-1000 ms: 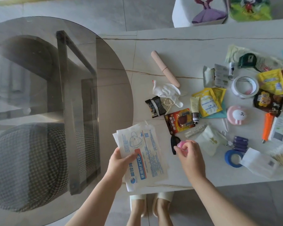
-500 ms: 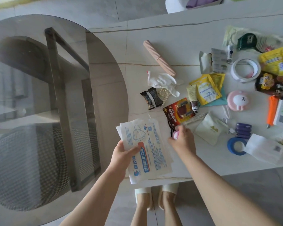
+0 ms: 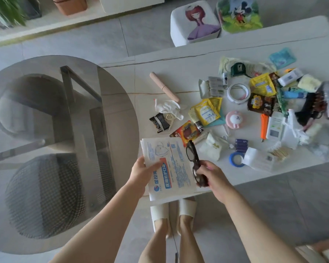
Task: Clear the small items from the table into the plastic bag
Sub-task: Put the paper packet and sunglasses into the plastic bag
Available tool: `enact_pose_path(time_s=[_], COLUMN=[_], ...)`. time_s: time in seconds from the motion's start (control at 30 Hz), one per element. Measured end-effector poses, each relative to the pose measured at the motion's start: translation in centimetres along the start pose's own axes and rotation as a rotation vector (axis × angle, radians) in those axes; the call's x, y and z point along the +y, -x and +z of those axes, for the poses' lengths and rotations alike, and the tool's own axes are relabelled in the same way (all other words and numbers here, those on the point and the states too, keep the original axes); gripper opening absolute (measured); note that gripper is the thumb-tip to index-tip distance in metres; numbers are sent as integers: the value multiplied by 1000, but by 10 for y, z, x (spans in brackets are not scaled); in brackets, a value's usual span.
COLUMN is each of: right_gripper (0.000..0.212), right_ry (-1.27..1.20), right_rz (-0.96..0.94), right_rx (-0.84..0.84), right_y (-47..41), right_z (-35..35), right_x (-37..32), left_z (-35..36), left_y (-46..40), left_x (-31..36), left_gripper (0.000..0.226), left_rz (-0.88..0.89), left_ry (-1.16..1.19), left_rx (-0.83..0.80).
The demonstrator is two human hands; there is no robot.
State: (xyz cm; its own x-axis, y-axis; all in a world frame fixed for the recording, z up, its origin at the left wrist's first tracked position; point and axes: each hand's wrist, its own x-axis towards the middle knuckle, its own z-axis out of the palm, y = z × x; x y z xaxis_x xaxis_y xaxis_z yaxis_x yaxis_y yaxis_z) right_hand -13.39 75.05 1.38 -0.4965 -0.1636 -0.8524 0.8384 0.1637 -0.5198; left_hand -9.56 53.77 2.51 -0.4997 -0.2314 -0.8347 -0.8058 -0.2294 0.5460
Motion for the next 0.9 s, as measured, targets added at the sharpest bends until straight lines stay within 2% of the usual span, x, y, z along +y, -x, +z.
enact_pose_path(time_s=[0.1, 0.27, 0.53, 0.67, 0.9], right_gripper=[34, 32, 30, 17, 21], right_ry=[-206, -316, -506, -596, -800], right_rz=[-29, -120, -269, -309, -350], right_rx=[28, 79, 333, 438, 575], right_y=[42, 124, 240, 287, 354], right_z=[-17, -53, -127, -171, -256], right_x=[-6, -16, -15, -5, 24], left_z=[13, 55, 161, 223, 334], left_y=[30, 87, 171, 207, 266], left_x=[18, 53, 95, 100, 83], left_gripper=[34, 33, 26, 30, 27], left_rz=[9, 30, 92, 142, 235], left_ry=[-38, -102, -293, -433, -577], left_rx=[-20, -147, -382, -512, -665])
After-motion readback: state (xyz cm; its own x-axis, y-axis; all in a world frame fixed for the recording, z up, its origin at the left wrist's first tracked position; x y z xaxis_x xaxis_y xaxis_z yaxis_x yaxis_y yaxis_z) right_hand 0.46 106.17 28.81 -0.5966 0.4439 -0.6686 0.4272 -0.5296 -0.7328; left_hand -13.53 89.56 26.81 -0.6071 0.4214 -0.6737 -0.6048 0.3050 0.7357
